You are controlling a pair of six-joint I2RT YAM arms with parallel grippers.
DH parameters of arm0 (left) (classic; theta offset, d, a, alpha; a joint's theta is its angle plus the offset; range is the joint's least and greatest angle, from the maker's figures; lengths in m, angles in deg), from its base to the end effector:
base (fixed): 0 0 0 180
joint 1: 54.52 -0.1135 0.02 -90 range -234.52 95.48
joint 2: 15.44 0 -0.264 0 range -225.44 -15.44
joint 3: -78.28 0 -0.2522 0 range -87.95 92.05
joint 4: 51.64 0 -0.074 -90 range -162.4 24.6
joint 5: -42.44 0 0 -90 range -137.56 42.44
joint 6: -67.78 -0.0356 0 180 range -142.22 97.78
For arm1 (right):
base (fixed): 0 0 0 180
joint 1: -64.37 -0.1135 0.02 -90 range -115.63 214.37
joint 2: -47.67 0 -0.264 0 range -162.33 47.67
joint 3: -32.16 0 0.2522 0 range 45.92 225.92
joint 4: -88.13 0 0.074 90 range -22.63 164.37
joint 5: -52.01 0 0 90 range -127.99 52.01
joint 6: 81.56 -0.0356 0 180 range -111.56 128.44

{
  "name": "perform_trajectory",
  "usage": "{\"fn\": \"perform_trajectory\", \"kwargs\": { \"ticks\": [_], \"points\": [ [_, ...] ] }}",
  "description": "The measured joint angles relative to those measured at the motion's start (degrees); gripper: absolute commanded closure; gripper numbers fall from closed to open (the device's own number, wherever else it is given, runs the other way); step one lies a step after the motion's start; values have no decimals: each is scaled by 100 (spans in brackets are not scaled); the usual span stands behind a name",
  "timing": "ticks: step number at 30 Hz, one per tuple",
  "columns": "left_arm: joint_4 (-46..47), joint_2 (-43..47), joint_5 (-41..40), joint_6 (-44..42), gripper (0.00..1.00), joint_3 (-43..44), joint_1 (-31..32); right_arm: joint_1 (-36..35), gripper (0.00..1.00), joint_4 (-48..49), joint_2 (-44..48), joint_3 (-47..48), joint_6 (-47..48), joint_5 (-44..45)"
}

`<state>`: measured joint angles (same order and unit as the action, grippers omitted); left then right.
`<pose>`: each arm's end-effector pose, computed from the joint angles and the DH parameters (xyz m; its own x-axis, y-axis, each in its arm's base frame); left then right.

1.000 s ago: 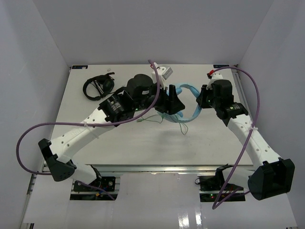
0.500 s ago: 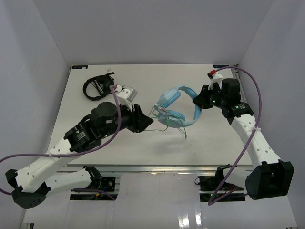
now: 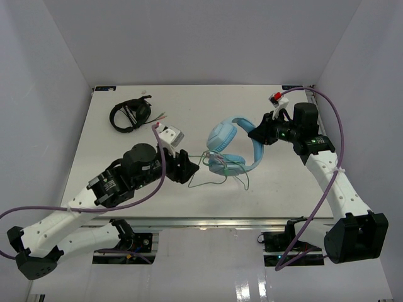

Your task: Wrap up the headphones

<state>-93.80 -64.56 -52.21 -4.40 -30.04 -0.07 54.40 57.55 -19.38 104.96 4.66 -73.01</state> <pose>0.1089 -0.1474 0.3731 -0.4203 0.0635 -0.9052 0.6701 0.6944 -0.2624 0.2541 0.0654 0.3386 -0.4558 -0.0253 -0.8897 -0.6260 0.7196 0.3003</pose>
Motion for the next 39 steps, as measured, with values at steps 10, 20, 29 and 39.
{"fn": "perform_trajectory", "kwargs": {
  "ticks": [10, 20, 29, 39],
  "points": [
    [24, -385, 582, -288, 59, 3, -32, 15, 92, 28, 2, 0, 41, -126],
    [21, -796, 751, -396, 80, 153, -484, 15, 92, -20, 60, -2, 282, -288],
    [68, -1321, 916, -531, 83, 1083, -942, -61, 92, -254, 345, -185, 866, -434],
    [-7, -2294, 1656, -804, 80, 2129, -1016, -404, 92, -440, 550, -315, 1447, -135]
  ]
}}
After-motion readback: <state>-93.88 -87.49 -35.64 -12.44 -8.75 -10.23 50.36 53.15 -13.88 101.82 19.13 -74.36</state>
